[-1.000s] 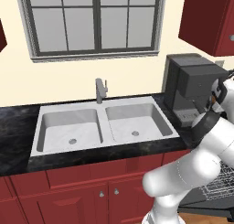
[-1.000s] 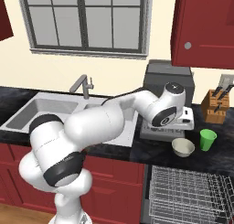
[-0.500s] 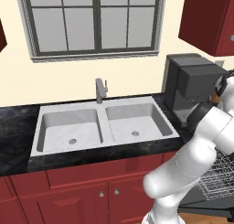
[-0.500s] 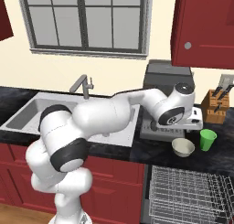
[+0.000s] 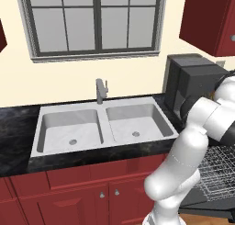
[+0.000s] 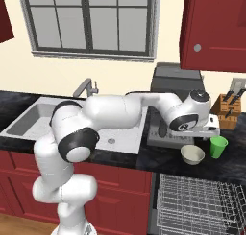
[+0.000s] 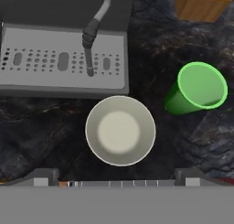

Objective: Pick up the cup and bowl from the counter, place them in the dishwasher, and close the dishwasher door.

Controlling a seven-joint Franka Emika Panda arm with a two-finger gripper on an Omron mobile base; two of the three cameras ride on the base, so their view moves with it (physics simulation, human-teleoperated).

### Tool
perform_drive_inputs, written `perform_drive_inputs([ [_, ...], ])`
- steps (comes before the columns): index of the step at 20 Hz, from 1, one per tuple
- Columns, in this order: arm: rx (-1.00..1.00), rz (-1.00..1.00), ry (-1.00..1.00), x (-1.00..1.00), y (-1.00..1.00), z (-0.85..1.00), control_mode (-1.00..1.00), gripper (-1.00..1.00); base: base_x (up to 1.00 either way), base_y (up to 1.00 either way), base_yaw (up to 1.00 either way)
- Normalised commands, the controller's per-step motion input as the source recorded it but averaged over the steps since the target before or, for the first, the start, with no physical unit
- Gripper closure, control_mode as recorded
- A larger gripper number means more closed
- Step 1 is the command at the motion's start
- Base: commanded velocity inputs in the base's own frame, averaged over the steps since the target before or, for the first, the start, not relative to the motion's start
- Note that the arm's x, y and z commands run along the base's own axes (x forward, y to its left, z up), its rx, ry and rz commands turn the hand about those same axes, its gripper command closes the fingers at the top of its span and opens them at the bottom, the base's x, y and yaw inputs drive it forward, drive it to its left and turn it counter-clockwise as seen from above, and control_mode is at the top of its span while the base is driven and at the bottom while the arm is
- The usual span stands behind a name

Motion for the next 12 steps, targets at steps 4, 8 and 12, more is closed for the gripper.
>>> perform_drive_inputs([
  [4,0.00,0.01,0.00,0.17,-0.27,-0.19,-1.00,-1.00,0.00,0.00,0.00],
  [8,0.00,0.00,0.00,0.19,-0.31,-0.06,-1.00,-1.00,0.00,0.00,0.00],
  [12,0.00,0.00,0.00,0.19,-0.31,0.00,-1.00,-1.00,0.00,0.00,0.00],
])
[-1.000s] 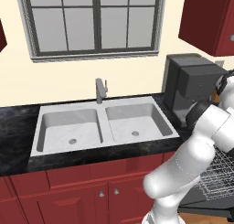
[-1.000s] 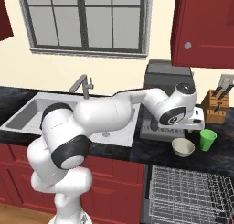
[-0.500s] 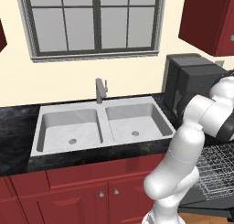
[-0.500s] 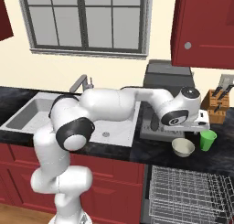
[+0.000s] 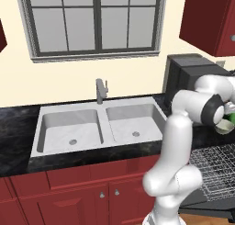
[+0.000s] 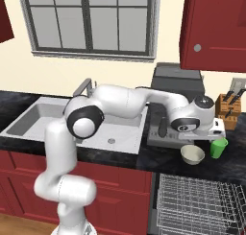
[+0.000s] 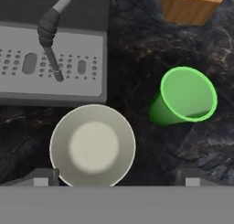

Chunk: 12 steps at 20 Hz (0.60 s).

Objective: Pick up the cup and bowl from the counter, place them in the dishwasher, and close the dishwasher door.

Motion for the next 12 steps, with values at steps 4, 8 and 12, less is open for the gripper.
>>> perform_drive_inputs([
  [4,0.00,0.00,0.00,0.20,-0.31,0.00,-1.00,-1.00,0.00,0.00,0.00],
  [8,0.00,0.00,0.00,0.30,-0.28,-0.02,-1.00,-1.00,0.00,0.00,0.00],
  [12,0.01,0.01,0.00,0.29,-0.16,-0.19,-1.00,-1.00,0.00,0.00,0.00],
])
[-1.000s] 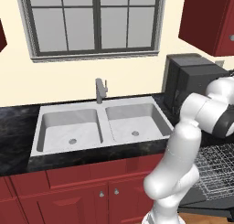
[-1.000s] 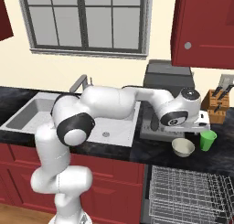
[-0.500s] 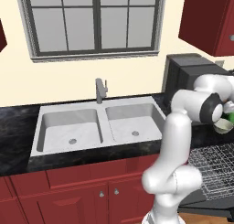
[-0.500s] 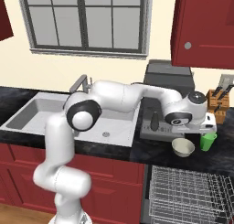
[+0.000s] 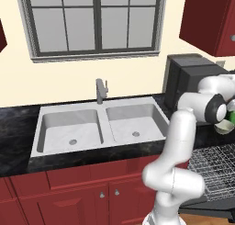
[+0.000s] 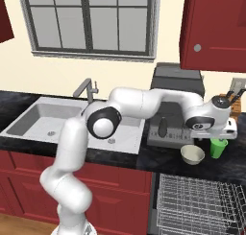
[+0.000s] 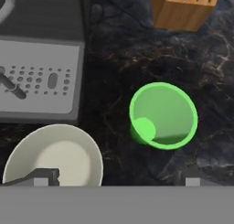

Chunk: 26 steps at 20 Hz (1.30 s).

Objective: Pick up the cup and bowl from the counter, place them in the dishwasher, and close the dishwasher door.

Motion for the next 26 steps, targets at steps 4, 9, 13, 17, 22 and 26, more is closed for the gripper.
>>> perform_drive_inputs([
  [4,0.04,0.04,0.00,0.21,-0.02,-0.35,-1.00,-1.00,0.00,0.00,0.00],
  [9,0.02,0.04,0.00,0.19,-0.02,-0.27,-1.00,-1.00,0.00,0.00,0.00],
  [13,0.00,0.02,0.00,0.26,-0.16,-0.07,-1.00,-1.00,0.00,0.00,0.00],
  [17,0.00,0.02,0.00,0.29,-0.18,-0.09,-1.00,-1.00,0.00,0.00,0.00],
  [22,0.00,0.03,0.00,0.27,-0.15,-0.31,-1.00,-1.00,0.00,0.00,0.00],
  [26,0.00,0.01,0.00,0.30,-0.22,-0.20,-1.00,-1.00,0.00,0.00,0.00],
])
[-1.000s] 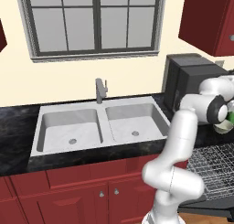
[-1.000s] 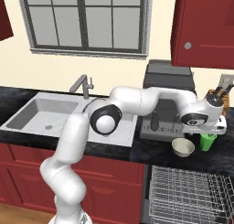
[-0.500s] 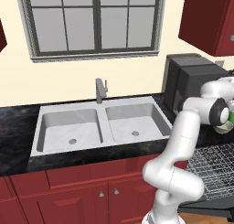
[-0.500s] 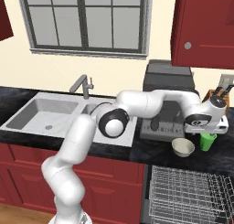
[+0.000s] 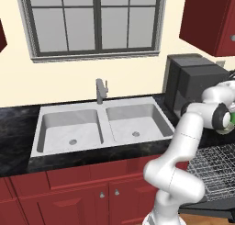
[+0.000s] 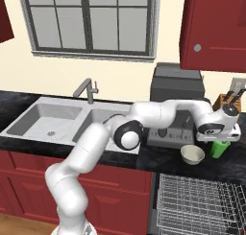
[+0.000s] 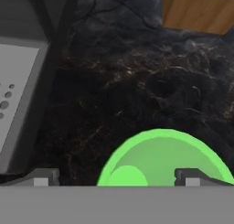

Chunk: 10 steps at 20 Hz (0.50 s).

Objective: Pick up the cup and bowl from the counter, place them in the dishwasher, and close the dishwasher door.

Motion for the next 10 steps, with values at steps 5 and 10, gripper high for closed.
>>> perform_drive_inputs([
  [5,0.00,0.01,0.00,0.28,-0.19,-0.17,-1.00,1.00,0.00,0.00,0.00],
  [10,0.01,0.01,0.00,0.04,-0.06,-0.08,-1.00,1.00,0.00,0.00,0.00],
])
